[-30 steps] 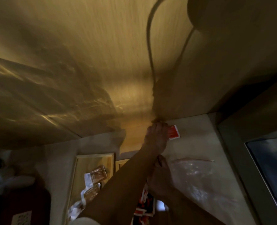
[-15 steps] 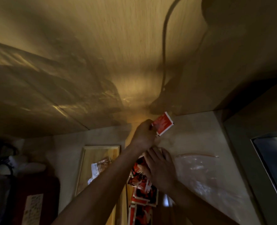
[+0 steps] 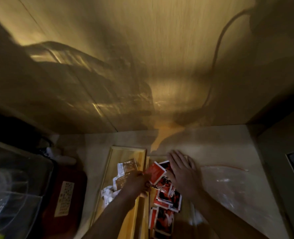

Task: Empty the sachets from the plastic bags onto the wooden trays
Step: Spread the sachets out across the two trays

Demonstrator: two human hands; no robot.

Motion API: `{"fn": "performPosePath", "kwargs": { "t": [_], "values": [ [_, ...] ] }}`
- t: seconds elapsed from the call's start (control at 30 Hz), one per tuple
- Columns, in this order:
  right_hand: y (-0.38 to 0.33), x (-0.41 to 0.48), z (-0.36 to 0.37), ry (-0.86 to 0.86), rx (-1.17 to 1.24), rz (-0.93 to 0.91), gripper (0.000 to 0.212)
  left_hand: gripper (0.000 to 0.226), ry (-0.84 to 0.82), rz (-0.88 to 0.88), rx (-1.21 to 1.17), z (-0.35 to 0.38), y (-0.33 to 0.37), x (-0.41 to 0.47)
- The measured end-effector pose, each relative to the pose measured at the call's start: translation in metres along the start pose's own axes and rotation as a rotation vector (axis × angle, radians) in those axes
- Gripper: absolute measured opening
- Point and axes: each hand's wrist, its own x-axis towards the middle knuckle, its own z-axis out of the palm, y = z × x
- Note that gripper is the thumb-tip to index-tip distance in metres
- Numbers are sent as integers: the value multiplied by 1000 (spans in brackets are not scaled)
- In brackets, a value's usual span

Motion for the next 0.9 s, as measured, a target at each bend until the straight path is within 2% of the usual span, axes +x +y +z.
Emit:
{"fn": "performPosePath", "kwargs": {
  "t": [0.23, 0.5, 0.63, 0.77, 0.9],
  "values": [
    [0, -2, -1, 37, 37, -21, 54, 23, 15, -67, 135, 10, -16, -2],
    [8, 1, -2, -76, 208, -32, 58, 28, -4, -24, 290, 13, -17, -11],
    [12, -1, -19, -6, 171, -12, 53, 33, 69, 104, 435, 12, -16, -14],
    [25, -15, -39, 105, 135, 58, 33, 34, 126, 284, 573, 25, -6, -22],
    [44, -39, -58, 200, 122, 188, 25, 32, 55, 340, 557, 61, 5, -28]
  ]
}}
